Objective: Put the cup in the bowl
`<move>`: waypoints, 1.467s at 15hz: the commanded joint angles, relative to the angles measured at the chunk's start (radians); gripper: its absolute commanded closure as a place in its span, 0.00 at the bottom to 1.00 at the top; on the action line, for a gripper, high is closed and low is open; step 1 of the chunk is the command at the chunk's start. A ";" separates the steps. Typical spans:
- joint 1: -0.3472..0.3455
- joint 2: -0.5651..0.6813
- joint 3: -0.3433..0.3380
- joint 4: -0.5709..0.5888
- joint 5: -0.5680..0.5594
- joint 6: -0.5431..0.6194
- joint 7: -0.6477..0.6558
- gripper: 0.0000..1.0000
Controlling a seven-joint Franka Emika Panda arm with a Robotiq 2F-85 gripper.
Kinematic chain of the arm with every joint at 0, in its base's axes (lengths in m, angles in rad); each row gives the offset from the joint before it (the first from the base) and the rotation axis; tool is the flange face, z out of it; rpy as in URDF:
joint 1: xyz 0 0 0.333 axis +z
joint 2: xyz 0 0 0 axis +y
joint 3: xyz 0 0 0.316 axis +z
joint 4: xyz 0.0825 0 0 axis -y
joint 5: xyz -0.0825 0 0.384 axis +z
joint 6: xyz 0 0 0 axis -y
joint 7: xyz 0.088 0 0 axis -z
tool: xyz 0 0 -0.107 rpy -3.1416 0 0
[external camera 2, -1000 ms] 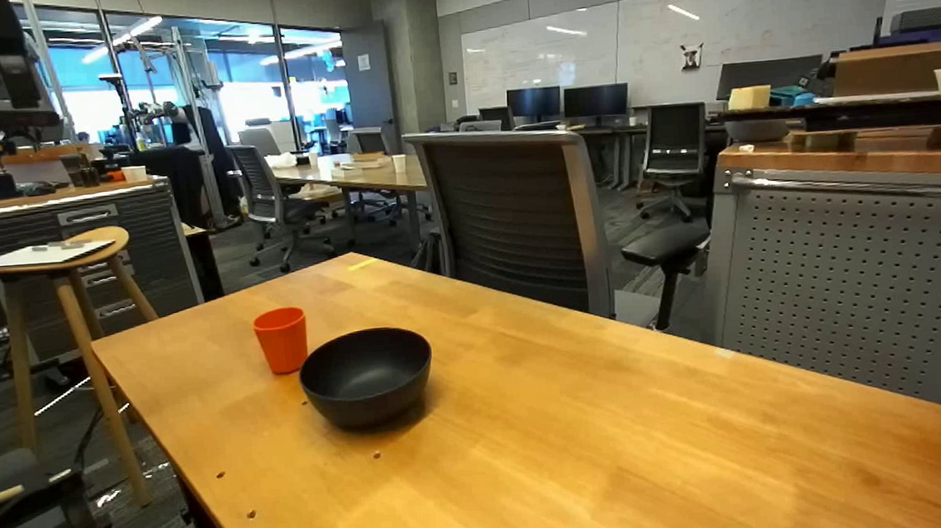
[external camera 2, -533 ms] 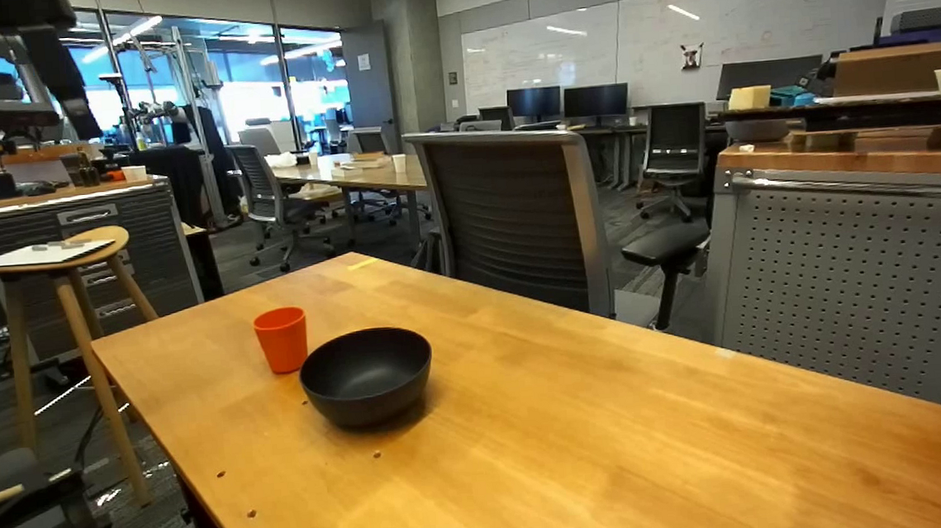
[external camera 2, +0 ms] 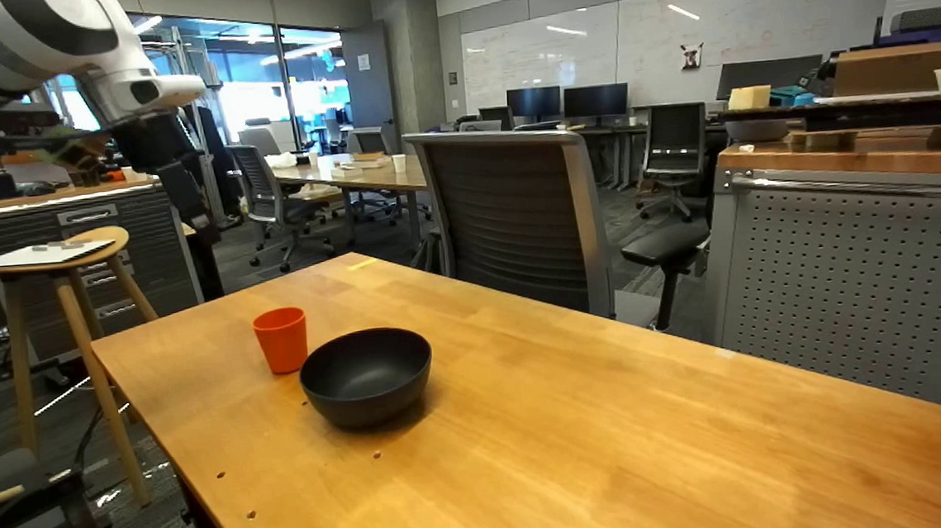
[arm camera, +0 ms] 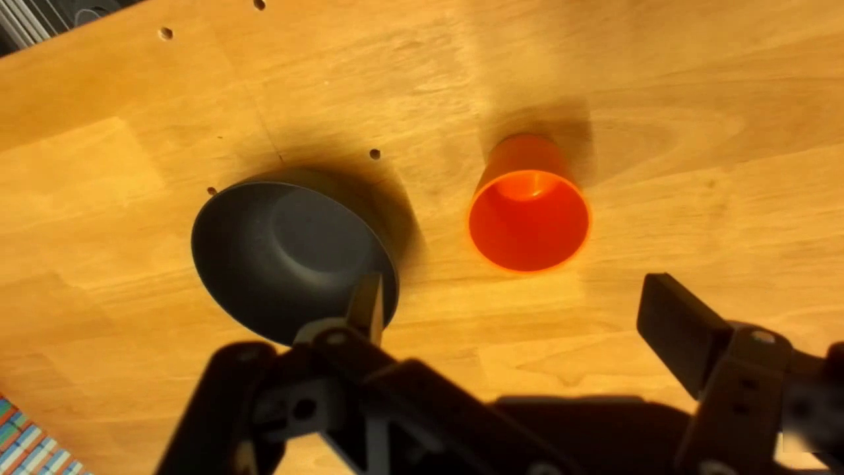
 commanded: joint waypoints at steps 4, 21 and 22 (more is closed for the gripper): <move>0.111 0.303 -0.185 0.152 -0.294 -0.022 0.248 0.00; 0.355 0.562 -0.458 0.288 -0.258 0.069 0.303 0.82; 0.355 0.554 -0.455 0.280 -0.248 0.069 0.297 0.89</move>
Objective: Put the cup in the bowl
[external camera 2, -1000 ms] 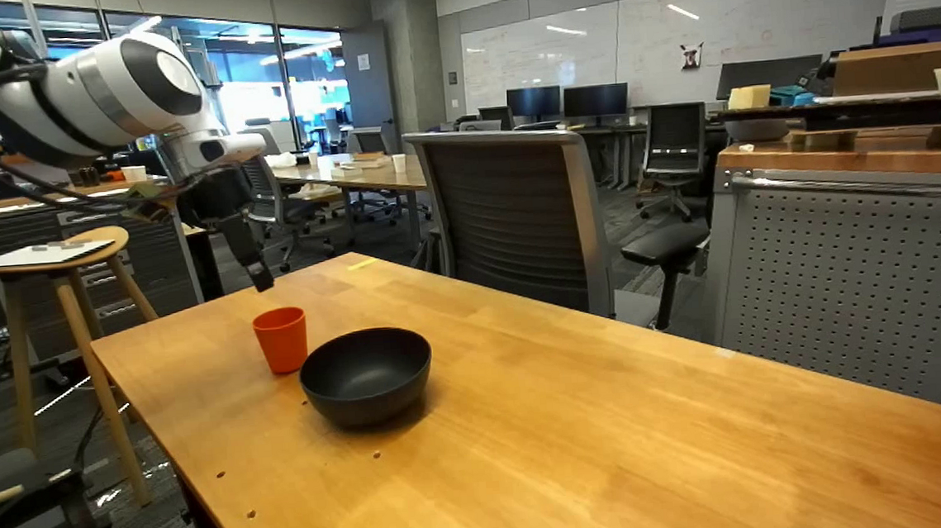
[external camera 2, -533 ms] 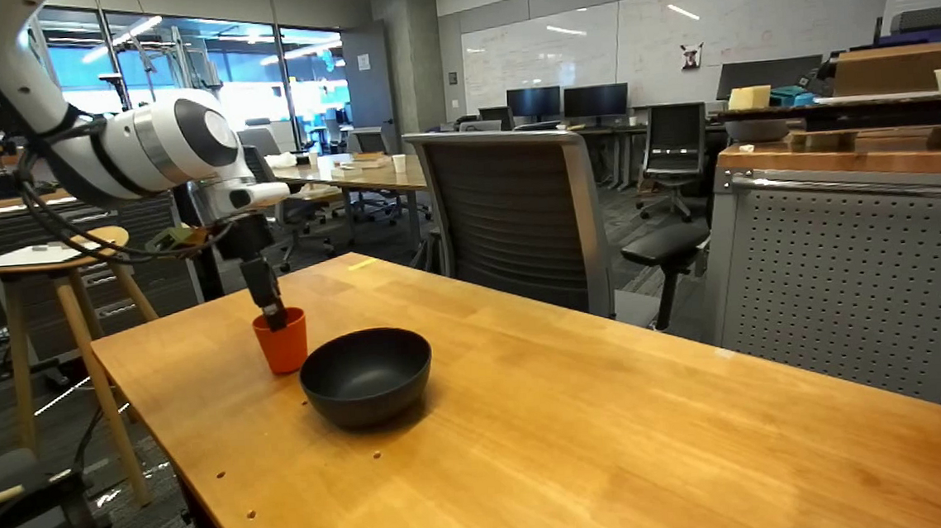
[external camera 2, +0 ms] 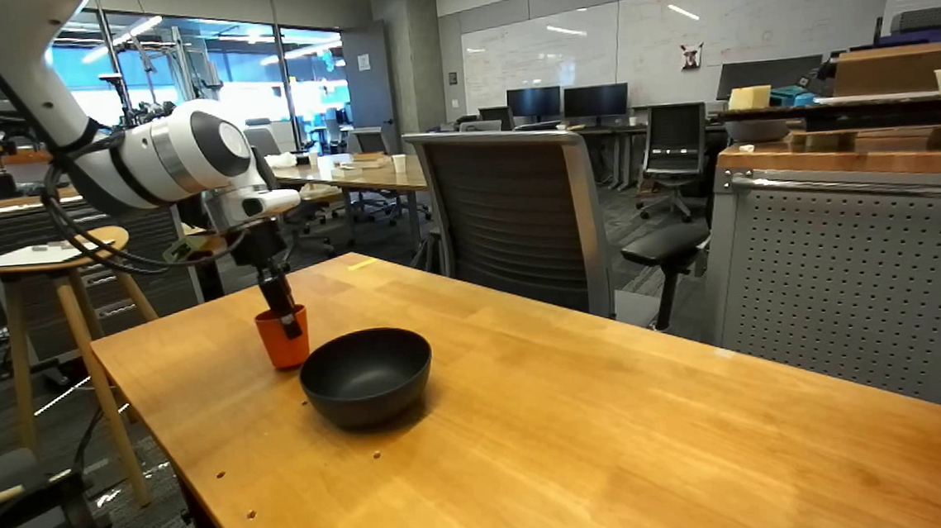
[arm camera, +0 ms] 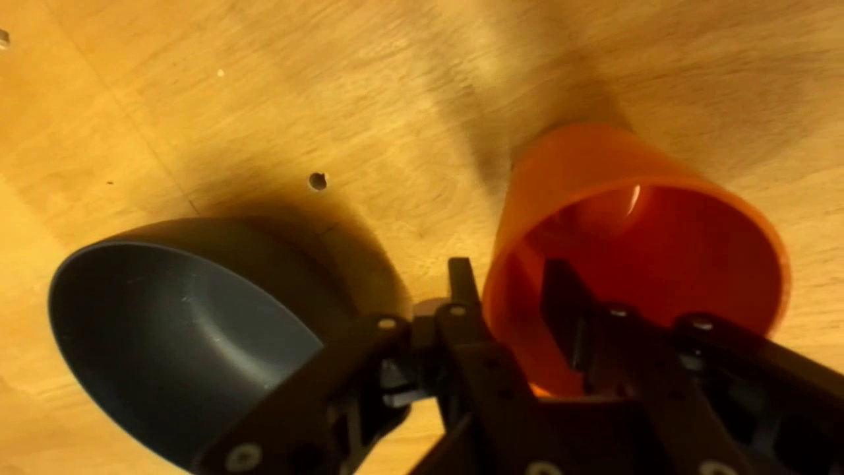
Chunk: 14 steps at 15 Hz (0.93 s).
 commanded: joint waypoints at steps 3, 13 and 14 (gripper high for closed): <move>0.031 -0.024 -0.008 -0.006 0.054 0.006 -0.016 0.98; 0.052 -0.310 -0.013 -0.027 -0.143 -0.105 0.307 0.96; 0.038 -0.331 -0.008 -0.034 -0.189 -0.127 0.352 0.96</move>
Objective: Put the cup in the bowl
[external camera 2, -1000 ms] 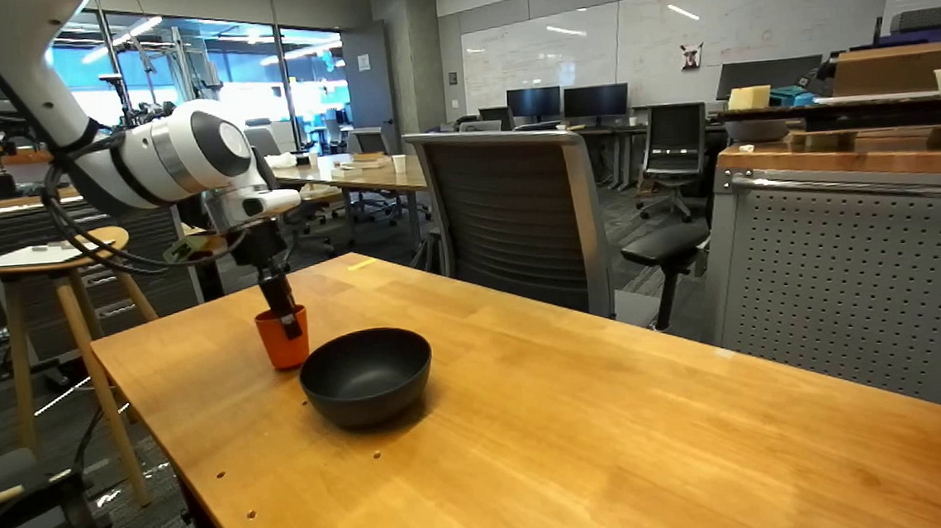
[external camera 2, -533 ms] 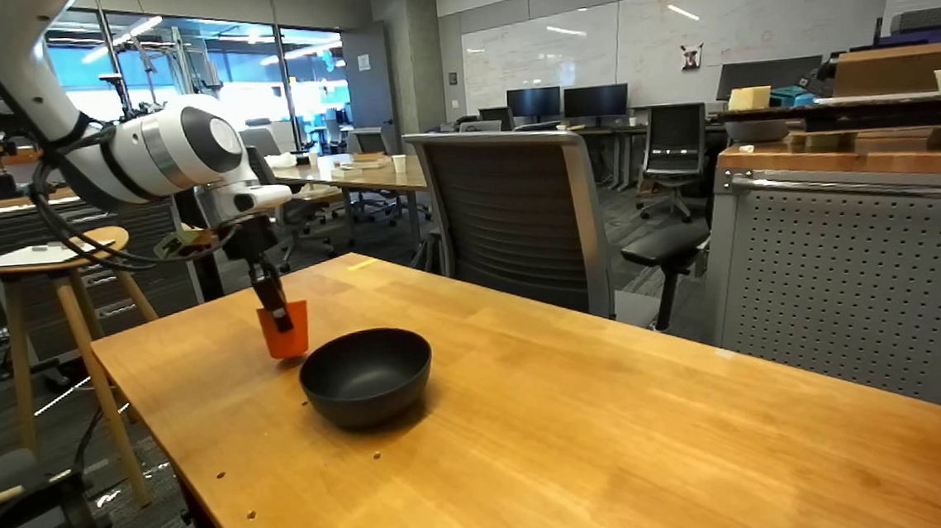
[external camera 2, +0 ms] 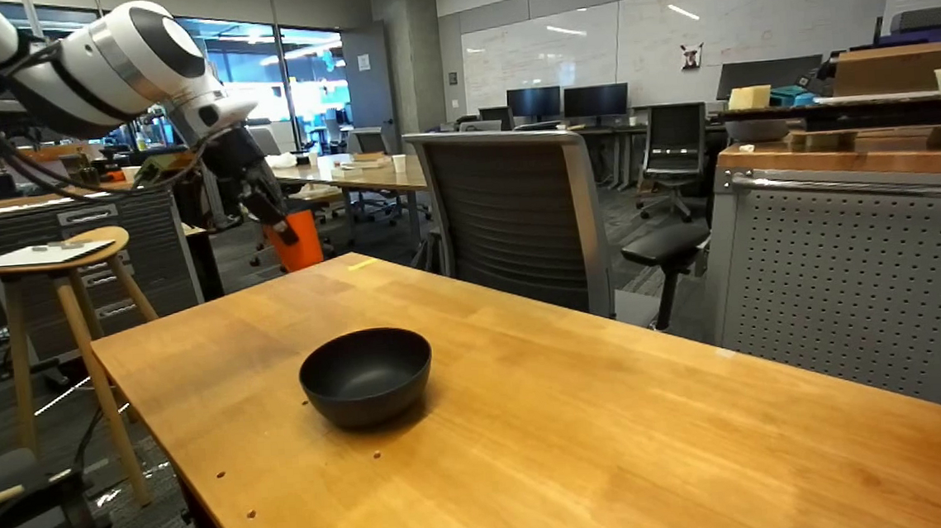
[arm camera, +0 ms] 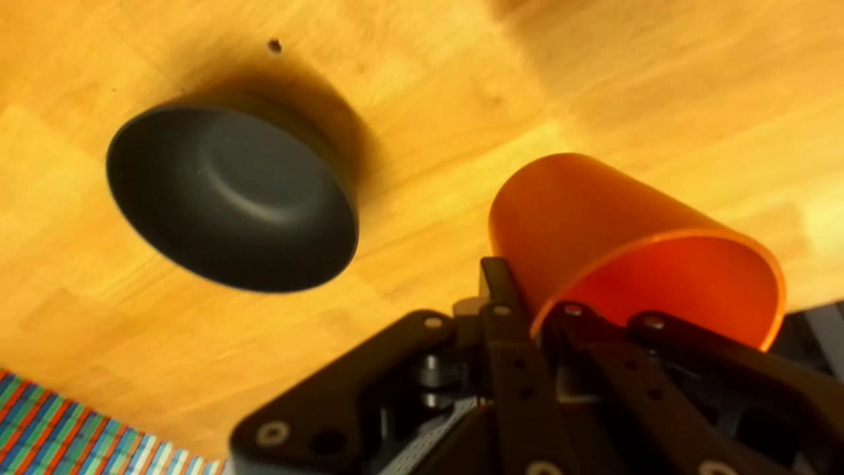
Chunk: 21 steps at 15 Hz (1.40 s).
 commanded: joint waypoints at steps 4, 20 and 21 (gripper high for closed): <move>-0.072 -0.129 0.022 -0.068 -0.312 -0.152 0.323 0.96; -0.139 0.057 0.033 -0.150 -0.313 -0.346 0.543 0.96; -0.140 0.075 0.030 -0.140 -0.325 -0.313 0.546 0.96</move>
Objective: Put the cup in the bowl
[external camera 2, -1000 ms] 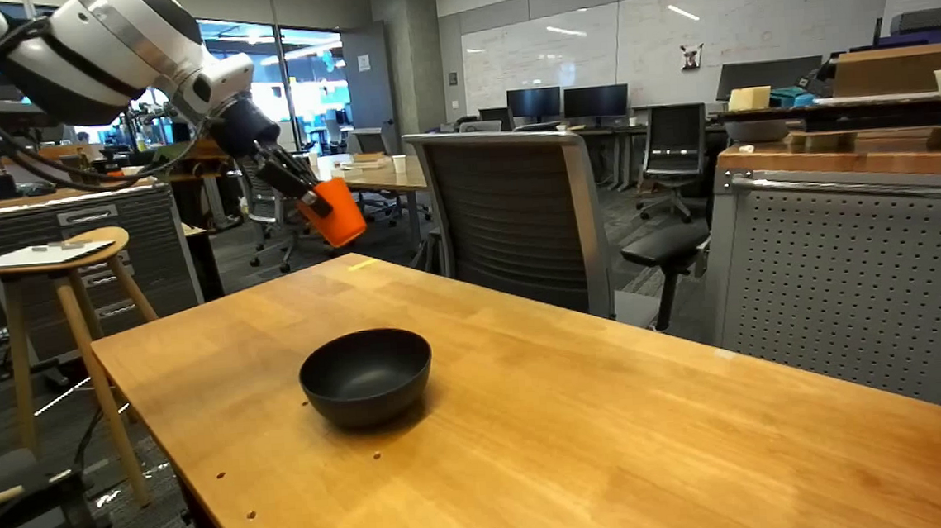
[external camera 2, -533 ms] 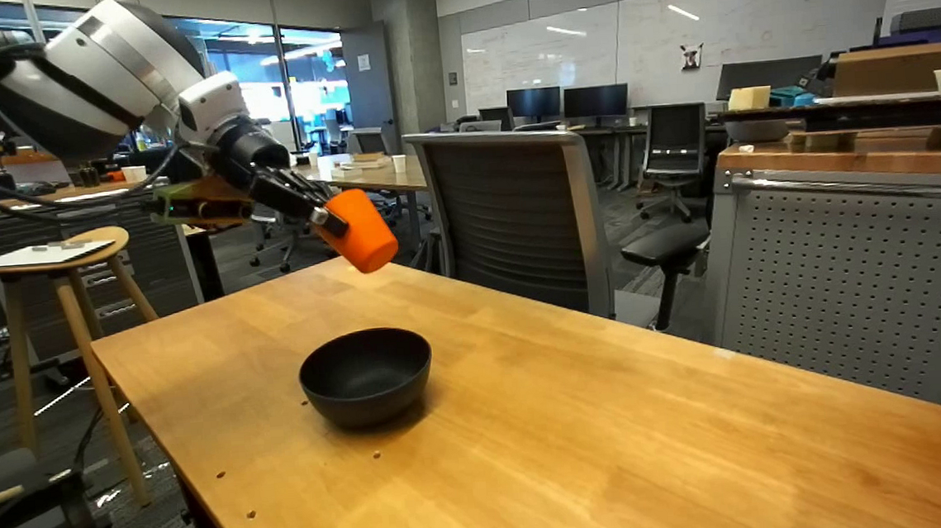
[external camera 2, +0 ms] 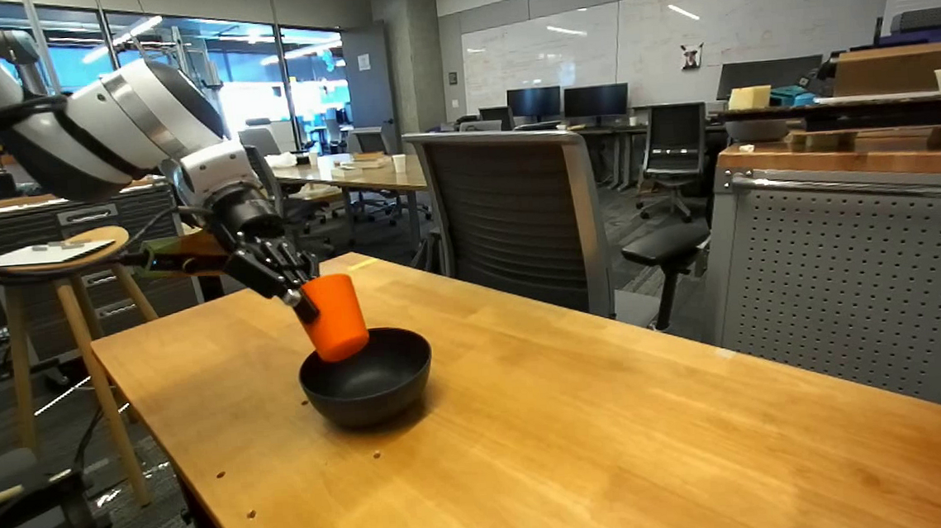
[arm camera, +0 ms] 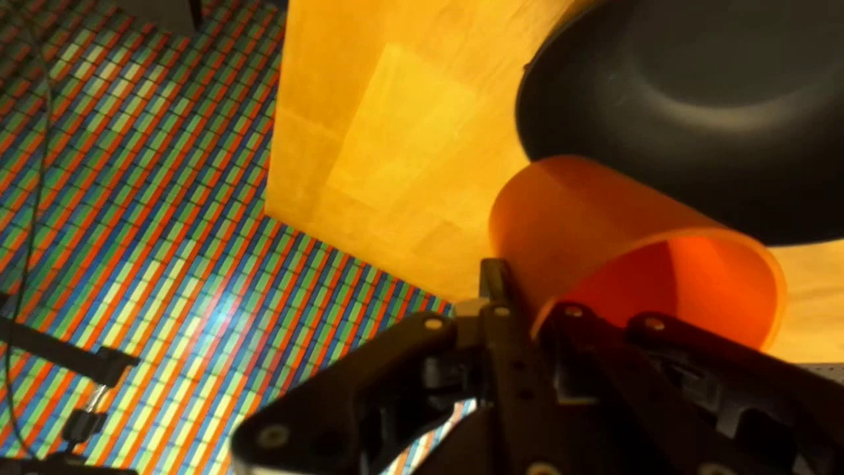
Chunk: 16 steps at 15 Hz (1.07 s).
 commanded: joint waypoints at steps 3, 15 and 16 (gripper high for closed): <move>-0.039 0.083 -0.006 0.047 -0.029 0.200 0.006 0.96; -0.098 0.176 -0.039 0.072 0.240 0.466 -0.188 0.65; -0.086 0.171 -0.042 0.074 0.254 0.457 -0.201 0.60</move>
